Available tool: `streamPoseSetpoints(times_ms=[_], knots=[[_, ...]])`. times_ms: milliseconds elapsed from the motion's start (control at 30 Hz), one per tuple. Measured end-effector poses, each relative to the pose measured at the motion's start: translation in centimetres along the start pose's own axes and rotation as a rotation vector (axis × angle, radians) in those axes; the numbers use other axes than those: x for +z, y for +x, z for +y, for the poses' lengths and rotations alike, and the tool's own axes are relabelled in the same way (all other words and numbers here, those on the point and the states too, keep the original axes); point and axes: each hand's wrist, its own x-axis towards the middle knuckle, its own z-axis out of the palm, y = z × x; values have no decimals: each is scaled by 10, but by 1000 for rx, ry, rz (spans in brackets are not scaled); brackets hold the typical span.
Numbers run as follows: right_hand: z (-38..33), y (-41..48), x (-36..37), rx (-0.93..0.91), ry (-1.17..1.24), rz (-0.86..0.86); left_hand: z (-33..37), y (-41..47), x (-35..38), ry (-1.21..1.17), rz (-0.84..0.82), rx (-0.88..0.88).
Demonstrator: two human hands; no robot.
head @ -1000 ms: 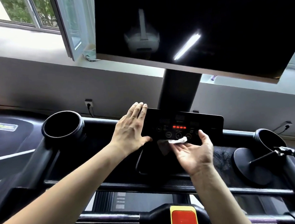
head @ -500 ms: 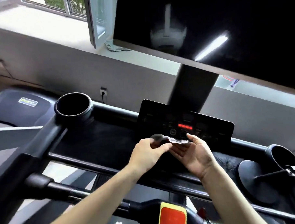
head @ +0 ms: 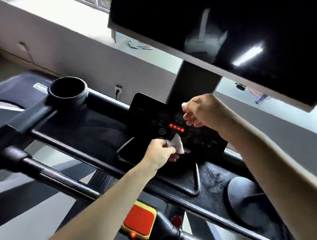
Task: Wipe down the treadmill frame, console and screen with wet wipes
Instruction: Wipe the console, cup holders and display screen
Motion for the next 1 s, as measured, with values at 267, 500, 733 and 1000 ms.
streamPoseSetpoints(times_ms=[267, 500, 733, 1000], knots=[[27, 43, -2, -204, -451, -38, 3, -10, 18, -40, 331, -34], [39, 49, 2, -367, -673, -76, -14, -29, 22, -55, 549, 66], [40, 61, -3, -404, -699, -98, -4, -18, 24, 83, 662, 60], [53, 69, -5, -367, -511, -61, -1, -33, 31, -522, 247, 70]])
